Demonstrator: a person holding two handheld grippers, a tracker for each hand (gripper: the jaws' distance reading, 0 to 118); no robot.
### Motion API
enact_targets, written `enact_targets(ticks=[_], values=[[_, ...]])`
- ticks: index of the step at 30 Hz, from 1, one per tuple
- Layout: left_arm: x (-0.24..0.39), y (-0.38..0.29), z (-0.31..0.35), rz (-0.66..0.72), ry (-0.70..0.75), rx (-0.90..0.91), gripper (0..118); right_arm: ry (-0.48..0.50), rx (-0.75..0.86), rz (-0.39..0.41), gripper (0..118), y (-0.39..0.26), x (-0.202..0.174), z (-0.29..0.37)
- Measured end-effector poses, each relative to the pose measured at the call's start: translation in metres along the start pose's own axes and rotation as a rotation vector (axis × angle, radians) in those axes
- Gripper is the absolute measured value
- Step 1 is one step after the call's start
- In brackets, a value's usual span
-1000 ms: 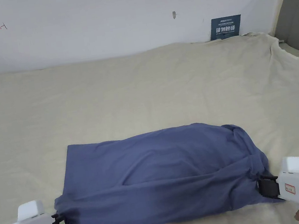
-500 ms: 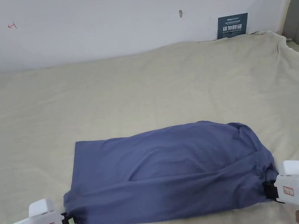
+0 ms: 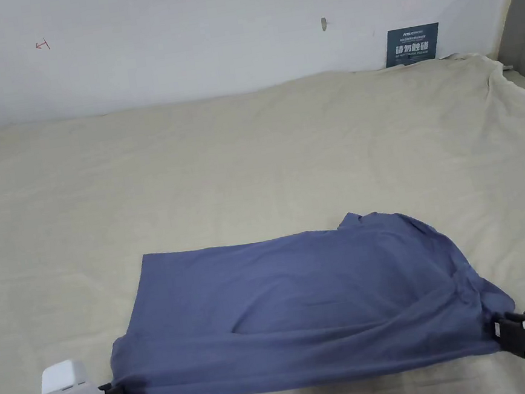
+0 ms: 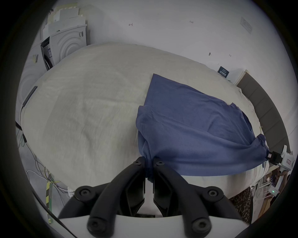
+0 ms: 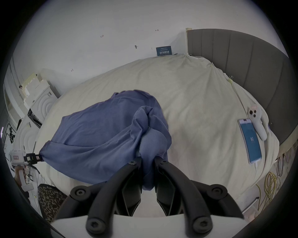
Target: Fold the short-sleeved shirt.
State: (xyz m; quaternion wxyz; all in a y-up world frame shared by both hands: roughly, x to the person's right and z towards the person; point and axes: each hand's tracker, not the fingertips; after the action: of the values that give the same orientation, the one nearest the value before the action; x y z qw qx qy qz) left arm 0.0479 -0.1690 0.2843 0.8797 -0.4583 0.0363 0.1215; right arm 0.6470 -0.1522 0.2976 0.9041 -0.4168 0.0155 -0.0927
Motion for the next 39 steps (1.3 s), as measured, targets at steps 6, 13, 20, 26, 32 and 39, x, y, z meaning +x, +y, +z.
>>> enact_targets(ticks=[6, 13, 20, 26, 32, 39], values=[[-0.003, -0.033, -0.024, -0.019, 0.036, -0.064, 5, -0.046, -0.066, -0.019, 11, -0.040, 0.015, -0.030], [-0.001, -0.040, -0.036, -0.024, 0.070, -0.096, 5, -0.089, -0.093, -0.061, 11, -0.058, 0.021, -0.053], [0.011, -0.026, -0.020, -0.032, 0.097, -0.093, 61, -0.139, -0.045, -0.039, 52, -0.041, 0.005, -0.026], [0.032, 0.017, 0.043, -0.027, -0.007, 0.157, 87, -0.100, 0.198, 0.034, 87, 0.014, -0.018, 0.034], [0.072, 0.057, 0.098, -0.098, -0.001, 0.388, 87, -0.069, 0.395, 0.109, 87, 0.057, -0.050, 0.084], [0.107, 0.064, 0.115, -0.181, 0.021, 0.544, 82, -0.083, 0.519, 0.185, 83, 0.071, -0.080, 0.101]])
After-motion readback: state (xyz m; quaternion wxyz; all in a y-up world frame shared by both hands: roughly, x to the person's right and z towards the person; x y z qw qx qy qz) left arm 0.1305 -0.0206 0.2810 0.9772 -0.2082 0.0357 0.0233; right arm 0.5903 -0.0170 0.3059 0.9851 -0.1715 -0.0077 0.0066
